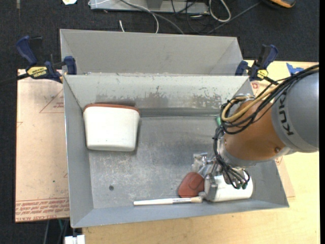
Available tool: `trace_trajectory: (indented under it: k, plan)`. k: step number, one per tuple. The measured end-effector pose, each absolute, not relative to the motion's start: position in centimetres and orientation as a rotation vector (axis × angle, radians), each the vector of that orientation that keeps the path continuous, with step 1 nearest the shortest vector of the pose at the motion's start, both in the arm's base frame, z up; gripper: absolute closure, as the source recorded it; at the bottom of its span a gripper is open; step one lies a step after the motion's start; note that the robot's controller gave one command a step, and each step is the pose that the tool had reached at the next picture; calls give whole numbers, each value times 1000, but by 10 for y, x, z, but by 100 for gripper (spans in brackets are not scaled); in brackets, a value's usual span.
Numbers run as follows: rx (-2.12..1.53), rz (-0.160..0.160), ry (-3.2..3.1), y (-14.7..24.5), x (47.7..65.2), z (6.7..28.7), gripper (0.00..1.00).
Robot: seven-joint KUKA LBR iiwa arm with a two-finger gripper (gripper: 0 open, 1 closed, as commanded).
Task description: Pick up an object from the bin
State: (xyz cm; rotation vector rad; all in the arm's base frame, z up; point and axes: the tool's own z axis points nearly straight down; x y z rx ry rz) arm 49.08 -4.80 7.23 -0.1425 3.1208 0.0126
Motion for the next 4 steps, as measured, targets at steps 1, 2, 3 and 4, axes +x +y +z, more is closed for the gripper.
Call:
trace_trajectory:
  k: [1,2,3,4]
  plan:
    - [-143,13,3121,-48,491,72,100]
    - [-143,13,3121,-48,491,72,100]
    - [-143,13,3121,-48,491,72,100]
    - [-143,13,3121,-48,491,72,100]
